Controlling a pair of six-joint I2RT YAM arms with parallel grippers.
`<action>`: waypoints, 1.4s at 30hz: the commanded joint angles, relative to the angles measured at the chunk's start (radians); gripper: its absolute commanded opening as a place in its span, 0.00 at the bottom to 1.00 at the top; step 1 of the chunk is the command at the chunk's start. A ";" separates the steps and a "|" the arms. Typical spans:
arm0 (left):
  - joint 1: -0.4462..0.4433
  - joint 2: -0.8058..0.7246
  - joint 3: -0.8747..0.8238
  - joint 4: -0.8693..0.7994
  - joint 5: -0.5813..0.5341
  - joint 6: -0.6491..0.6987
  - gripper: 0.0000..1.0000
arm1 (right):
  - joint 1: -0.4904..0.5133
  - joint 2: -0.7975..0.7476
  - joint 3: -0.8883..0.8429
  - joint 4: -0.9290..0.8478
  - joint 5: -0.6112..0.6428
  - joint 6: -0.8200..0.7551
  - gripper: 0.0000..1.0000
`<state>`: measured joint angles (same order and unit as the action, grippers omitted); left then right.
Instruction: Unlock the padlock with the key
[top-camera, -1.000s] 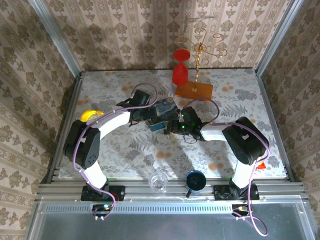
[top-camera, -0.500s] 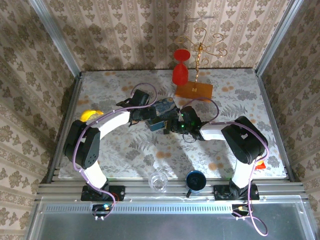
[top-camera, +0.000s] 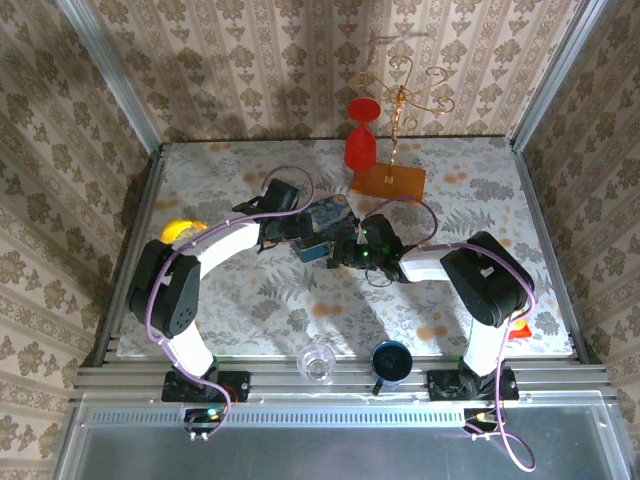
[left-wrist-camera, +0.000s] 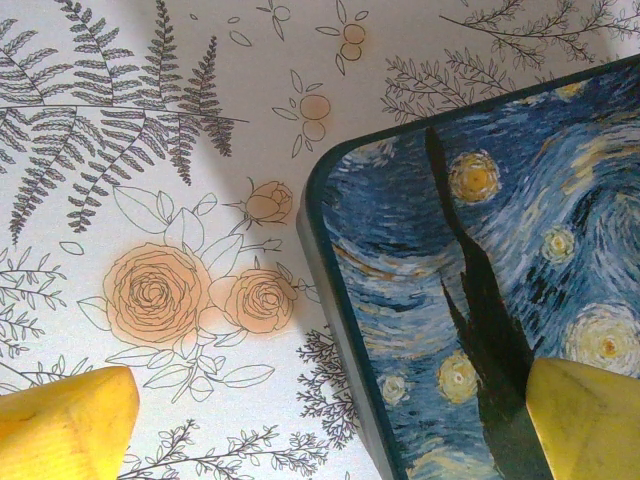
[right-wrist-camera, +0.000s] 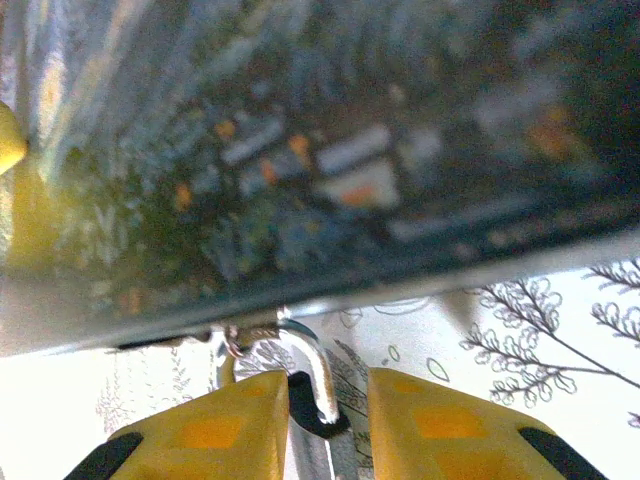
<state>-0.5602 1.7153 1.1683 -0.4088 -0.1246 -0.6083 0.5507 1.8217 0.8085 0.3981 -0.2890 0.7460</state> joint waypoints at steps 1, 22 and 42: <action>0.019 0.003 -0.021 -0.084 -0.037 0.010 1.00 | 0.000 -0.003 -0.033 0.022 -0.006 0.022 0.27; 0.025 -0.002 -0.025 -0.080 -0.030 -0.001 1.00 | 0.026 -0.012 -0.061 0.046 -0.022 0.041 0.28; 0.025 0.002 -0.038 -0.060 0.001 -0.013 1.00 | 0.033 0.043 -0.021 0.085 -0.044 0.056 0.28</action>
<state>-0.5472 1.7138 1.1645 -0.4053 -0.1165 -0.6125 0.5770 1.8378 0.7643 0.4725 -0.3153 0.7902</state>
